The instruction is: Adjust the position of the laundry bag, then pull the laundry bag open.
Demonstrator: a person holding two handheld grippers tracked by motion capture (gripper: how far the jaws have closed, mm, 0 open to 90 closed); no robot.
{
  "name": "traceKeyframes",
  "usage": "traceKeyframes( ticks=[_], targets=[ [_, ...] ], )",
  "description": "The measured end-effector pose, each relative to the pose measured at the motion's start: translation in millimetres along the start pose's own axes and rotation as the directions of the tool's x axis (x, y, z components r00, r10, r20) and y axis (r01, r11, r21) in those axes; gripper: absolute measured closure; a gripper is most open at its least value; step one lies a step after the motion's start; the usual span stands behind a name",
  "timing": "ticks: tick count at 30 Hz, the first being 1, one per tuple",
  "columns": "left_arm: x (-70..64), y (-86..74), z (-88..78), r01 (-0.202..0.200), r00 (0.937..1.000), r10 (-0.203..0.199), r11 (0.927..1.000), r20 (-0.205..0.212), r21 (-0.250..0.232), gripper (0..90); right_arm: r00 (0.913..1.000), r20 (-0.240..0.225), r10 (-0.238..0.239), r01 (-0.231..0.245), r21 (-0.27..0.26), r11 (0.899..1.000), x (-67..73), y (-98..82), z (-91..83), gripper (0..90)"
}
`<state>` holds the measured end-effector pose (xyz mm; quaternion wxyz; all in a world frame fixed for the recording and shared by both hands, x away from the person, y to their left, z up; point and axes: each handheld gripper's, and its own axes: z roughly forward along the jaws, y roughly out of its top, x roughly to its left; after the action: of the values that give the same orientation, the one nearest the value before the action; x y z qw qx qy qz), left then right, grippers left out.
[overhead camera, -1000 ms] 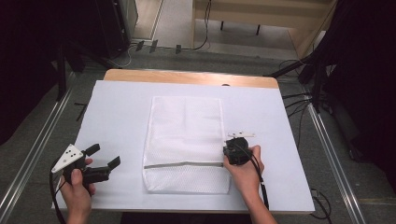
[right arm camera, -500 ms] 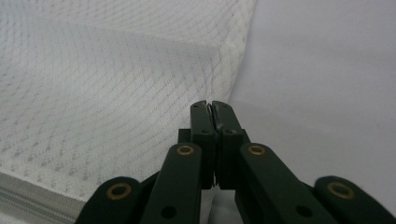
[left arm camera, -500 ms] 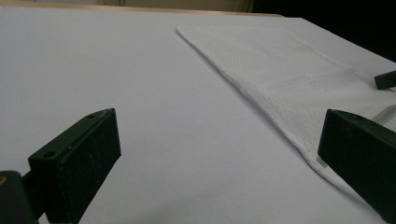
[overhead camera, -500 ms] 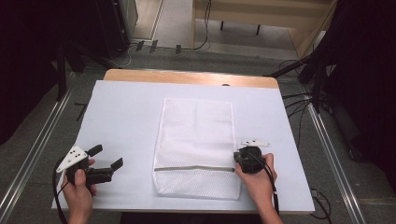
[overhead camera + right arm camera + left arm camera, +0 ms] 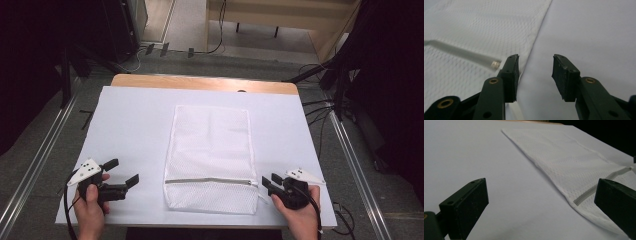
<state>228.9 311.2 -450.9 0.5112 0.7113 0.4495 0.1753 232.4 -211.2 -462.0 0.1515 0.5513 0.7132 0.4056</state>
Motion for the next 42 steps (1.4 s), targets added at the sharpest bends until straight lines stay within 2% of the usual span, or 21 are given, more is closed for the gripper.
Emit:
traceKeyframes(
  ticks=[3, 6, 8, 11, 17, 19, 20, 21, 23, 25, 26, 27, 28, 30, 31, 32, 33, 35, 36, 39, 42],
  targets=[
    [-10.4, 1.4, 4.6, -0.016, 0.9997, 0.016, 0.9998, 0.018, 0.010, 0.0, 0.9992, -0.025, -0.032, 0.032, -0.006, 0.999, 0.6, -13.6, -11.1, 54.9],
    [-20.2, 3.4, 9.3, -0.036, 0.9989, 0.035, 0.9993, 0.032, 0.013, 0.0, 0.9980, -0.057, -0.026, 0.026, -0.005, 1.000, -2.0, -22.3, -16.7, 55.2],
    [-24.3, 4.1, 13.7, -0.040, 0.9989, 0.040, 0.9988, 0.026, 0.027, 0.0, 0.9979, -0.062, -0.018, 0.019, 0.007, 1.000, -3.3, -22.9, -15.5, 55.7],
    [-30.3, 4.7, 20.0, -0.017, 0.9995, 0.016, 0.9992, 0.028, 0.038, 0.0, 0.9966, -0.082, -0.011, 0.012, 0.008, 1.000, -4.2, -20.9, -14.1, 54.8],
    [-52.4, 9.9, 32.7, -0.030, 0.9982, 0.026, 0.9975, 0.053, 0.064, 0.0, 0.9947, -0.102, 0.012, -0.011, 0.016, 1.000, -5.4, -20.8, -15.0, 53.8],
    [-68.6, 13.9, 42.8, -0.036, 0.9967, 0.029, 0.9949, 0.076, 0.095, 0.0, 0.9943, -0.106, 0.005, -0.003, 0.017, 1.000, -4.7, -21.1, -15.5, 54.3],
    [-68.6, 13.9, 42.8, -0.036, 0.9967, 0.029, 0.9949, 0.076, 0.095, 0.0, 0.9943, -0.107, 0.003, -0.001, 0.019, 1.000, -3.8, -21.1, -16.2, 55.2],
    [-80.3, 15.4, 49.2, -0.039, 0.9968, 0.032, 0.9933, 0.074, 0.108, 0.0, 0.9939, -0.110, -0.005, 0.008, 0.020, 1.000, -3.0, -20.9, -17.1, 55.8],
    [-90.7, 16.2, 55.5, -0.029, 0.9955, 0.020, 0.9942, 0.092, 0.103, 0.0, 0.9928, -0.120, -0.001, 0.004, 0.028, 1.000, -1.0, -20.4, -19.9, 56.4],
    [-96.9, 17.0, 59.8, -0.021, 0.9975, 0.013, 0.9934, 0.069, 0.112, 14.7, 0.9916, -0.129, -0.001, 0.004, 0.026, 1.000, -0.8, -20.4, -20.7, 56.6],
    [-109.3, 18.8, 69.4, -0.011, 0.9999, 0.010, 0.9901, 0.004, 0.140, 21.6, 0.9907, -0.136, -0.004, 0.008, 0.029, 1.000, 0.5, -20.8, -20.9, 56.6],
    [-109.3, 18.8, 69.4, -0.011, 0.9999, 0.010, 0.9901, 0.004, 0.140, 26.5, 0.9902, -0.139, -0.008, 0.012, 0.031, 0.999, 0.8, -20.9, -20.2, 56.6],
    [-120.8, 20.0, 78.6, -0.009, 0.9998, 0.012, 0.9873, -0.015, 0.159, 32.1, 0.9902, -0.140, -0.005, 0.010, 0.038, 0.999, 1.4, -21.3, -19.3, 56.6],
    [-132.8, 21.0, 88.0, -0.025, 0.9997, 0.025, 0.9850, 0.003, 0.171, 41.0, 0.9895, -0.144, -0.006, 0.013, 0.047, 0.999, 1.6, -22.4, -16.3, 56.6],
    [-132.8, 21.0, 88.0, -0.025, 0.9997, 0.025, 0.9850, 0.003, 0.171, 43.9, 0.9895, -0.144, -0.006, 0.013, 0.047, 0.999, 1.6, -22.4, -16.3, 56.6],
    [-138.4, 21.8, 92.9, -0.033, 0.9994, 0.030, 0.9825, 0.019, 0.183, 43.9, 0.9891, -0.147, -0.004, 0.012, 0.052, 0.999, 1.6, -23.0, -14.7, 56.5],
    [-148.7, 23.1, 103.5, -0.045, 0.9981, 0.035, 0.9793, 0.052, 0.198, 50.6, 0.9886, -0.151, 0.002, 0.007, 0.060, 0.998, 1.3, -24.0, -11.2, 56.1],
    [-153.2, 24.2, 108.9, -0.047, 0.9969, 0.032, 0.9763, 0.072, 0.211, 53.2, 0.9892, -0.147, 0.004, 0.005, 0.059, 0.998, 0.9, -24.2, -9.5, 56.1],
    [-157.8, 25.4, 114.3, -0.050, 0.9956, 0.031, 0.9736, 0.088, 0.223, 59.7, 0.9889, -0.148, 0.007, 0.002, 0.061, 0.998, 1.0, -23.7, -6.8, 55.3],
    [-174.8, 30.9, 130.3, -0.089, 0.9911, 0.062, 0.9666, 0.118, 0.240, 67.2, 0.9854, -0.170, -0.001, 0.014, 0.076, 0.997, 1.0, -22.9, -1.7, 54.2],
    [-181.1, 33.6, 136.2, -0.100, 0.9897, 0.071, 0.9646, 0.124, 0.244, 71.2, 0.9841, -0.177, -0.014, 0.030, 0.088, 0.996, 3.0, -22.9, 3.7, 53.9]
  ],
)
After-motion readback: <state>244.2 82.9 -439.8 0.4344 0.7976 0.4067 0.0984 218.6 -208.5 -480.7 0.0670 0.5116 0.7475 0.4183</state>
